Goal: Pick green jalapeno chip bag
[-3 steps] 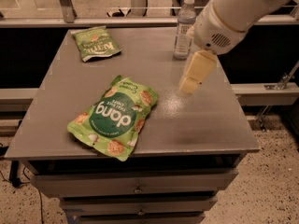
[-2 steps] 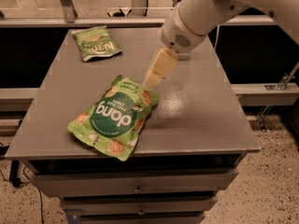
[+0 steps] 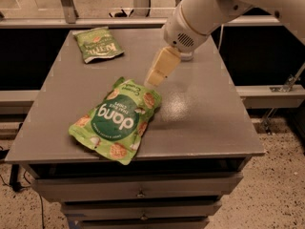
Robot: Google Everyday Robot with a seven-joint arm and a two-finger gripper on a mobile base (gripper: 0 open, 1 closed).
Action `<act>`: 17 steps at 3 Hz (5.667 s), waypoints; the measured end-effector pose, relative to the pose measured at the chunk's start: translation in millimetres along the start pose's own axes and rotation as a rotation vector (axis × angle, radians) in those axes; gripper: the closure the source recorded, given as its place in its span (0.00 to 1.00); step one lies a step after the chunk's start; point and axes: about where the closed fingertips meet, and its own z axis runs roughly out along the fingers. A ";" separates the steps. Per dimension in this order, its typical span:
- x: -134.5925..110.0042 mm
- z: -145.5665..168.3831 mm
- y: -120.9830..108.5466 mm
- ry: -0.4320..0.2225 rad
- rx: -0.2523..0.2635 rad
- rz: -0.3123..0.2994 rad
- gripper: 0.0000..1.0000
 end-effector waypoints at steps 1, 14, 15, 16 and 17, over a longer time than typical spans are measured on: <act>-7.3 14.4 -8.2 -0.046 0.004 0.045 0.00; -118.8 106.5 -138.4 -0.681 0.095 0.218 1.00; -122.1 64.6 -116.9 -0.847 0.045 0.174 1.00; -146.2 30.5 -92.5 -0.979 -0.025 0.117 1.00; -153.5 28.4 -87.1 -0.992 -0.037 0.108 1.00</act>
Offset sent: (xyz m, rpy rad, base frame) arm 0.1220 0.0652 -0.0327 0.3354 -0.0124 -0.1295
